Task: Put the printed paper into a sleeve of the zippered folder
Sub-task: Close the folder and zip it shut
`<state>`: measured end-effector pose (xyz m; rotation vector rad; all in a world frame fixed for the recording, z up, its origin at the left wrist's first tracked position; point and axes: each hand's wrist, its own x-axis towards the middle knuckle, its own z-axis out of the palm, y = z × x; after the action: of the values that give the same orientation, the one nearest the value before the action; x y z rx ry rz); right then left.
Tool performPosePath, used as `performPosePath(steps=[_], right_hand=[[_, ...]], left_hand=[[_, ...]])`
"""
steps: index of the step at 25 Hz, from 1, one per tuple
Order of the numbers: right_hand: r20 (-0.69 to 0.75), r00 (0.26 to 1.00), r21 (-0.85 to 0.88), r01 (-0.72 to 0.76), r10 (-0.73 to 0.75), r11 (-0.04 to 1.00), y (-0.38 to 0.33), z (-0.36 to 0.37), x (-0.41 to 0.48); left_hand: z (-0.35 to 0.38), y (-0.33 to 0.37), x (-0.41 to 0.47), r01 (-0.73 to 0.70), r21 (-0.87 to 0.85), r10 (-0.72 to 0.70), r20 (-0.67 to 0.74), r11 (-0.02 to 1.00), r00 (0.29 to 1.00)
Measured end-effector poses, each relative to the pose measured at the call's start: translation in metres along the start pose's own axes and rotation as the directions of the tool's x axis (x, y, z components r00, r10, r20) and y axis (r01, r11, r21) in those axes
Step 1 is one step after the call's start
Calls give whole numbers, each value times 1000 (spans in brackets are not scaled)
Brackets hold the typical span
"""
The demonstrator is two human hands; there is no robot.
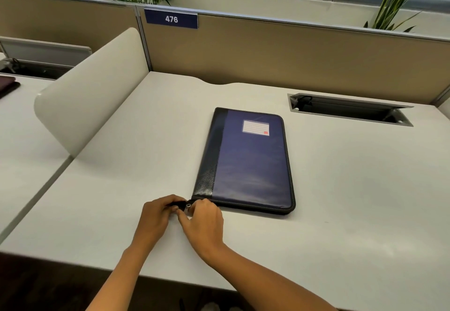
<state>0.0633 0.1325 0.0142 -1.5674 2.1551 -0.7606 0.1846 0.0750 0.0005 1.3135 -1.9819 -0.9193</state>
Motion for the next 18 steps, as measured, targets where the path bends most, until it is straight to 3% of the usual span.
performPosePath(steps=[8,15,18], right_hand=[[-9,998,3,-63,63,998,-4,-2,1],[2,998,-145,61,-62,988,0,-2,5],[5,997,-317,77,-79,945,-8,-8,-1]], left_hand=[[-2,-1,1,-1,-9,1,15,1000,1000],[-4,5,-2,-78,119,74,35,990,997],[-3,6,-1,-61,157,63,-10,986,998]])
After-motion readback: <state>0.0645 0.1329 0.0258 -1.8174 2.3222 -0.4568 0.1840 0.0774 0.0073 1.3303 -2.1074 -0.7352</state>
